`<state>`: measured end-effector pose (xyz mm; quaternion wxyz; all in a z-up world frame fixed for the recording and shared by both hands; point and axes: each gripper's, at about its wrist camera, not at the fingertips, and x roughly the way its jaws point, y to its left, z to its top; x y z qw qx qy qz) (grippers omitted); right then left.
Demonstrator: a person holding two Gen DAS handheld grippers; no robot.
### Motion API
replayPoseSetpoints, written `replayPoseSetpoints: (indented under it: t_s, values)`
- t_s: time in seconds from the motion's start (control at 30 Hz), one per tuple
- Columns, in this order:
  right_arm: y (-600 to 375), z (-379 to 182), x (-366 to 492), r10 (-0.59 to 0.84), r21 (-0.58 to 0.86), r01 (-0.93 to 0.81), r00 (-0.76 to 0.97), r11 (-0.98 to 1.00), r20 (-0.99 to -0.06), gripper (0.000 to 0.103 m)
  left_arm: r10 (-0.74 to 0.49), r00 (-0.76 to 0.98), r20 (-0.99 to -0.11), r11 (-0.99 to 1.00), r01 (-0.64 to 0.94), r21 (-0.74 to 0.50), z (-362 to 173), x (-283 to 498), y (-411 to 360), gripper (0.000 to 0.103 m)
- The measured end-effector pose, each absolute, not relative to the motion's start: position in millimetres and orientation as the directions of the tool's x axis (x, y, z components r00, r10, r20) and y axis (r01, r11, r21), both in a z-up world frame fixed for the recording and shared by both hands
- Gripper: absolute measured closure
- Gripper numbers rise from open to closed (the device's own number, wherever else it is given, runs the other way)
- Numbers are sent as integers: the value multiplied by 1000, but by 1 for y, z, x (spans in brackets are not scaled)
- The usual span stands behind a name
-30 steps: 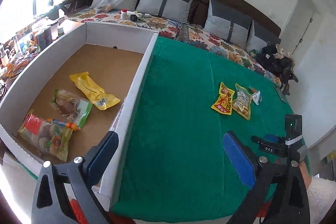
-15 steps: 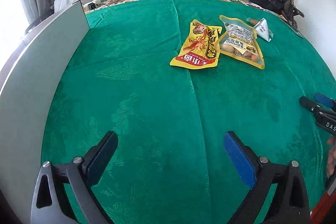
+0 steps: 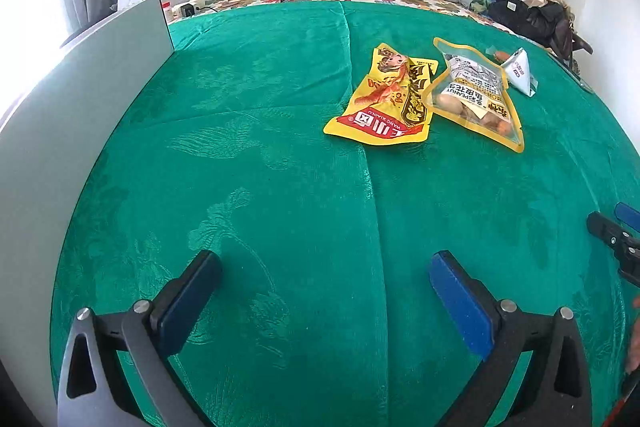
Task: Organize snacks
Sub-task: 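Move both open tools back over the yellow packs on the bed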
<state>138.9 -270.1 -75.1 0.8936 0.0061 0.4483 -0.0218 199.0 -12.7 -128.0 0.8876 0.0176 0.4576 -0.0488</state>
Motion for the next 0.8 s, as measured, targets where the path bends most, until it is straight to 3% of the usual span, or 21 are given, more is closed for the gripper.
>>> replayPoseSetpoints:
  t_s: [0.63,0.8]
  values:
    - [-270,-74,139,-33,-8,44,597,999,-802,13,-74,575,-815,994,107,-15,-128,200,-13,0]
    - [-270,-74,139,-33,-8,44,597,999,-802,13,-142,449,-882,970,243,-33,-123,218,-14,0]
